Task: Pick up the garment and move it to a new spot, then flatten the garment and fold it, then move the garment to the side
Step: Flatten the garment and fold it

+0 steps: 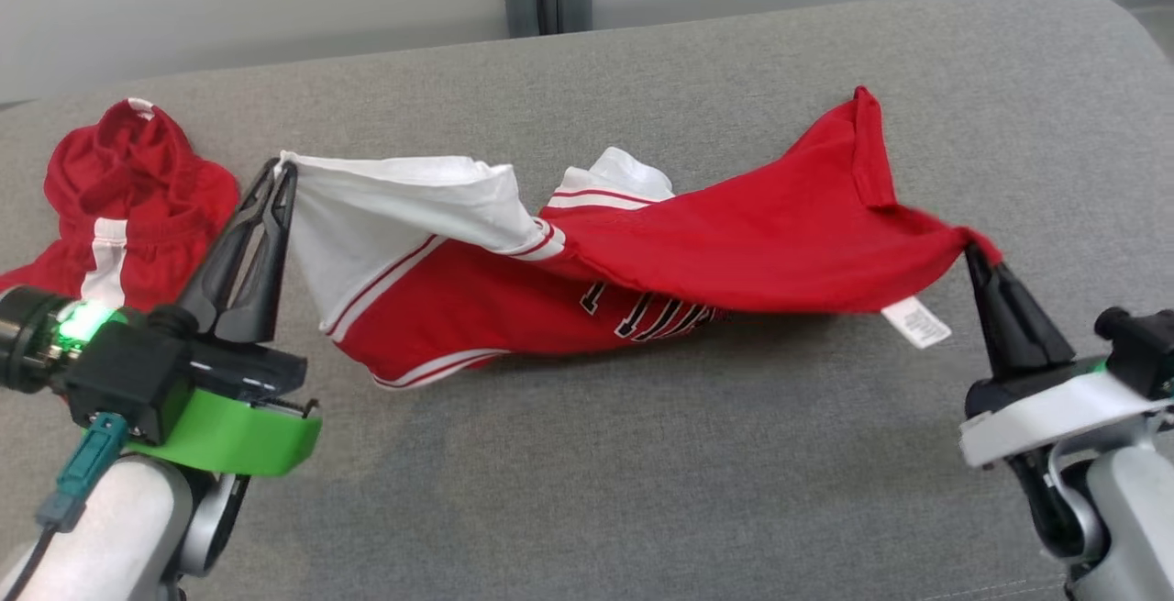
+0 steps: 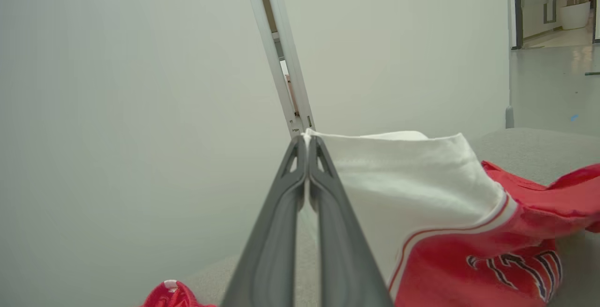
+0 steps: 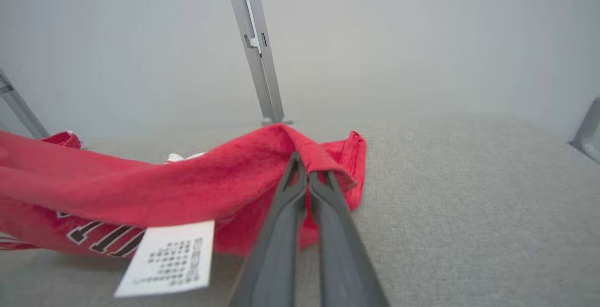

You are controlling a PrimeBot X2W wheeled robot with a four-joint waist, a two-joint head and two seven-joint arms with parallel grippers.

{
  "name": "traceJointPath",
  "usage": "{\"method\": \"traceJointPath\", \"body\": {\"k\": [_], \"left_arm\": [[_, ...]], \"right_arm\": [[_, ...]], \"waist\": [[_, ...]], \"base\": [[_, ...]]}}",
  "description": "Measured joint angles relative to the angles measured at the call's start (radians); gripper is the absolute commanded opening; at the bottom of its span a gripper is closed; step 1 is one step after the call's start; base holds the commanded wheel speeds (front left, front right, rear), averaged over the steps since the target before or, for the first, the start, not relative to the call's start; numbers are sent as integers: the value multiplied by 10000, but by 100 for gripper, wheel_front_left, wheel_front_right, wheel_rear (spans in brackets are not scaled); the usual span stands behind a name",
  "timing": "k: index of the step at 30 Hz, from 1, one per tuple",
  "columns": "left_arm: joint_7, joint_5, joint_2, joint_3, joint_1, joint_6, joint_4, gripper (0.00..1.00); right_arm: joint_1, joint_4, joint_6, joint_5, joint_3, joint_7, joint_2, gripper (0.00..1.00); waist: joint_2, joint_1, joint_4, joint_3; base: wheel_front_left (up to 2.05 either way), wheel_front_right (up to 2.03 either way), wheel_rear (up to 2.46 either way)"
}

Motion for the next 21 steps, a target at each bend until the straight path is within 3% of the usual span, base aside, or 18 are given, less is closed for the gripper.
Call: {"method": "traceJointPath", "body": {"k": [7,12,16,21], "left_arm": [[244,-123,556,453,-363,-109,-610,0],[746,-286,761,454,-1220,-616,-934,0],[1398,-700,744,222,-1530,-974,-988,0],[1988,-1227,433,-362,-1398,-1256,-531,0]], "right_arm": [[-1127,-1120,0,803,-679,293,-805,0],[-1769,-1383,0,1866,-922,1632,-1340,0],[-1938,-1093,-2,2211,-755,3281,-1812,0],[-2058,203,-2,2389,-79,4612,-1471,0]], "waist": [[0,0,-326,-651],[0,0,-473,-1183],[0,0,-565,-1477],[0,-1,-651,-1317]], "base": [[0,0,0],[0,0,0],[0,0,0],[0,0,0]]}}
